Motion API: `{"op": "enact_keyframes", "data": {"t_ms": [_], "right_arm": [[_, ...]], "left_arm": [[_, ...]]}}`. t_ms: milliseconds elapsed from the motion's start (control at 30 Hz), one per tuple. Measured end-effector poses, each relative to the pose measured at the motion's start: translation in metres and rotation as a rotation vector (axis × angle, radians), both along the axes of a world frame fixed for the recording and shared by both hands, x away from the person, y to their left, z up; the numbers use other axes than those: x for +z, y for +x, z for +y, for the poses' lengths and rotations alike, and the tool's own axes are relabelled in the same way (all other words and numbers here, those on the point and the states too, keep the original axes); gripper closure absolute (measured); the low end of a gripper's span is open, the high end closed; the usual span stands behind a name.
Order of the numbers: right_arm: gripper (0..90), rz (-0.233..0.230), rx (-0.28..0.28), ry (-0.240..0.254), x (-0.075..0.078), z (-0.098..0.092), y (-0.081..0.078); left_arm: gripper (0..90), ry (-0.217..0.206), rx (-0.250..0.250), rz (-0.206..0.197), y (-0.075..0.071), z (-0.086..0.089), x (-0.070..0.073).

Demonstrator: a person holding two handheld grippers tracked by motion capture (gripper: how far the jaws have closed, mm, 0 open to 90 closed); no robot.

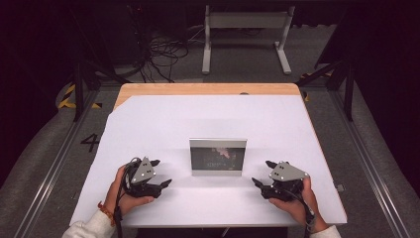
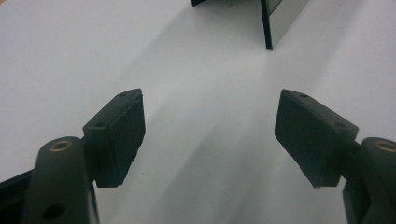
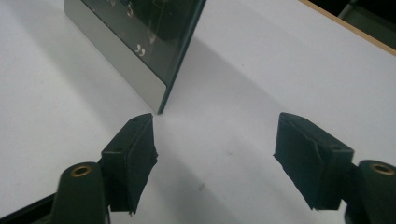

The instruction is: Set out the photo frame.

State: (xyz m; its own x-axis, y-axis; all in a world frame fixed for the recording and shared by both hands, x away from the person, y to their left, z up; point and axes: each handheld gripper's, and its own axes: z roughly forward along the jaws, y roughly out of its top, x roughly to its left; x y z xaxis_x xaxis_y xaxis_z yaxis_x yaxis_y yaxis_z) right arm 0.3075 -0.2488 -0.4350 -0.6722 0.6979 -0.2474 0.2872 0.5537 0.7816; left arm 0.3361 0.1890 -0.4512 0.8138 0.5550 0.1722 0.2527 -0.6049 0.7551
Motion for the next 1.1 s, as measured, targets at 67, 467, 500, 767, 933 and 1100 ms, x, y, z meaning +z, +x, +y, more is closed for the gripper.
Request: {"op": "enact_keyframes", "data": {"t_ms": [67, 467, 500, 767, 933, 1100], "right_arm": [[26.1, -0.003, -0.006, -0.005, -0.001, -0.004, 0.0], [22.2, -0.012, -0.037, -0.026, -0.006, -0.021, -0.006], [21.8, -0.015, -0.042, -0.03, -0.006, -0.023, -0.006], [21.0, -0.015, -0.067, -0.02, -0.007, -0.033, -0.008], [20.2, -0.017, -0.074, -0.022, -0.008, -0.037, -0.008], [19.3, -0.011, -0.084, -0.025, -0.011, -0.041, -0.008]], "left_arm": [[24.4, 0.005, 0.003, -0.003, -0.001, 0.003, 0.0], [21.8, -0.001, 0.027, 0.009, -0.008, 0.023, -0.003], [21.6, -0.003, 0.028, 0.011, -0.008, 0.025, -0.004], [20.6, -0.019, 0.067, 0.022, -0.015, 0.048, -0.008], [20.2, -0.039, 0.097, 0.024, -0.02, 0.06, -0.009], [19.6, -0.057, 0.127, 0.029, -0.023, 0.072, -0.011]]}}
